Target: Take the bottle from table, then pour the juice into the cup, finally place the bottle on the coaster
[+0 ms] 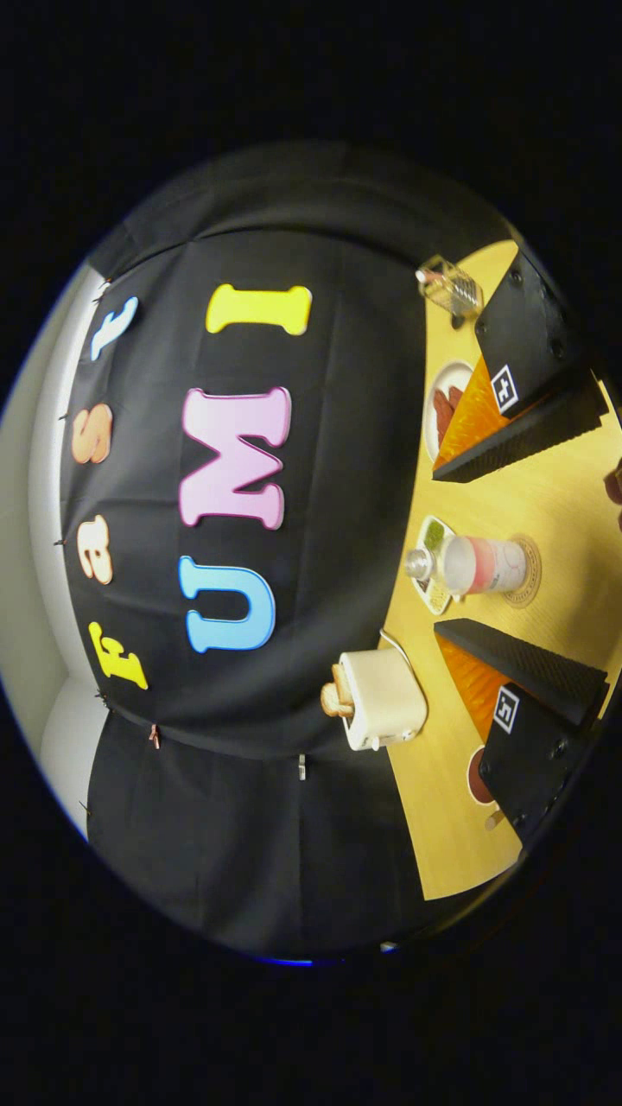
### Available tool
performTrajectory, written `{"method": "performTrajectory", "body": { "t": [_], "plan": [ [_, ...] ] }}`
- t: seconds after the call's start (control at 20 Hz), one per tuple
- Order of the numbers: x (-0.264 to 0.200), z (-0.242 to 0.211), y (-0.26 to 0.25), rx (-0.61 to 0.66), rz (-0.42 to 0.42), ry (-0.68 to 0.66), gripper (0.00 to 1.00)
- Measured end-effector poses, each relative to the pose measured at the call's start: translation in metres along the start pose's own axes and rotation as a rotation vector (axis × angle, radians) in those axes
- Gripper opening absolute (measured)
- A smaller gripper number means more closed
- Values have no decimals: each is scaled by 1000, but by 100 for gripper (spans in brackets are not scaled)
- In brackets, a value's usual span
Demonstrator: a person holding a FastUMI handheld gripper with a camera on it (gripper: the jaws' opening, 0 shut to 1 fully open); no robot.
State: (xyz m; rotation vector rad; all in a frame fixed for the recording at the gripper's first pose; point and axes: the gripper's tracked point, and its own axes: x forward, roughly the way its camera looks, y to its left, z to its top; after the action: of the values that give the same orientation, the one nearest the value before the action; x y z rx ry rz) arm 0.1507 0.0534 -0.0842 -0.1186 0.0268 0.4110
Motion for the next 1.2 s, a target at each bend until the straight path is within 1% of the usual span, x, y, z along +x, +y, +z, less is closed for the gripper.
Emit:
{"method": "performTrajectory", "body": {
  "t": [0.1,0.15,0.25,0.45,0.65,0.85,0.95,1.1,1.2],
  "plan": [
    [-27,21,-9,-36,-23,-2,97],
    [-39,32,-11,-38,-29,-3,97],
    [-66,57,-25,-34,-68,-23,97],
    [-124,106,-57,-47,-203,-75,97],
    [-185,143,-72,-34,-309,-129,97],
    [-238,149,-78,-26,-402,-126,97],
    [-258,145,-75,-7,-431,-116,97],
    [-274,137,-77,18,-460,-95,97],
    [-272,134,-80,44,-466,-92,97]
  ]
}}
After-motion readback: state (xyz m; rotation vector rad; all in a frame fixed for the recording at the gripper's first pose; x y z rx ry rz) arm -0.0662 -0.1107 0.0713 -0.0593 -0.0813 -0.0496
